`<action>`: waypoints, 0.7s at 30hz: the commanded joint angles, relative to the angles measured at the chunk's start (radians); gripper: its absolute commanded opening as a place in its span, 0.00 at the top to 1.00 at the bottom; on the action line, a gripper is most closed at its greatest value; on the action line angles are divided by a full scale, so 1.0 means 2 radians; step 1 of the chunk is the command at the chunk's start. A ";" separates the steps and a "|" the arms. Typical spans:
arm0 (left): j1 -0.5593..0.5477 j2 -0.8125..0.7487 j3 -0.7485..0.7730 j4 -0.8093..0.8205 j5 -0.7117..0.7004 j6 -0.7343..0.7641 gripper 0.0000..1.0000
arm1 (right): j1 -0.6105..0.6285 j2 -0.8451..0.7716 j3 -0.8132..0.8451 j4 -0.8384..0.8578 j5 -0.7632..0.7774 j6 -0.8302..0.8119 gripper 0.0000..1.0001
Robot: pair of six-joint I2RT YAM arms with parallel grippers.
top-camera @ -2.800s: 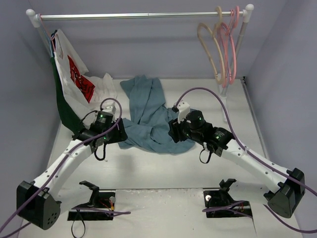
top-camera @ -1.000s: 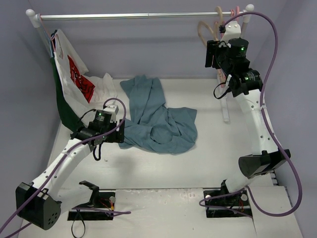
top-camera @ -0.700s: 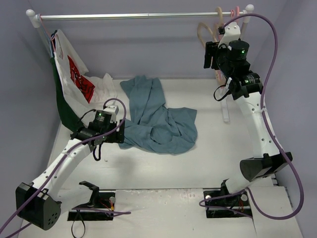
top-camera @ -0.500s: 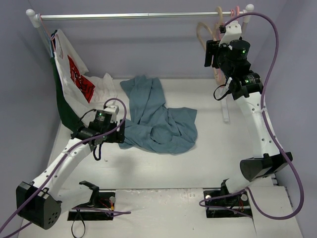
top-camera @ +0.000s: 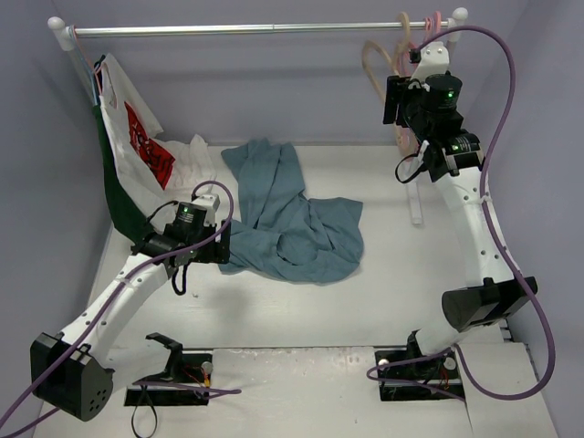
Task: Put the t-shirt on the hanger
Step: Pick up the hanger from the clothesline.
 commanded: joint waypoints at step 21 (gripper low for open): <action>0.002 0.008 0.023 0.007 0.008 0.005 0.24 | -0.003 0.018 0.012 0.029 -0.030 0.027 0.64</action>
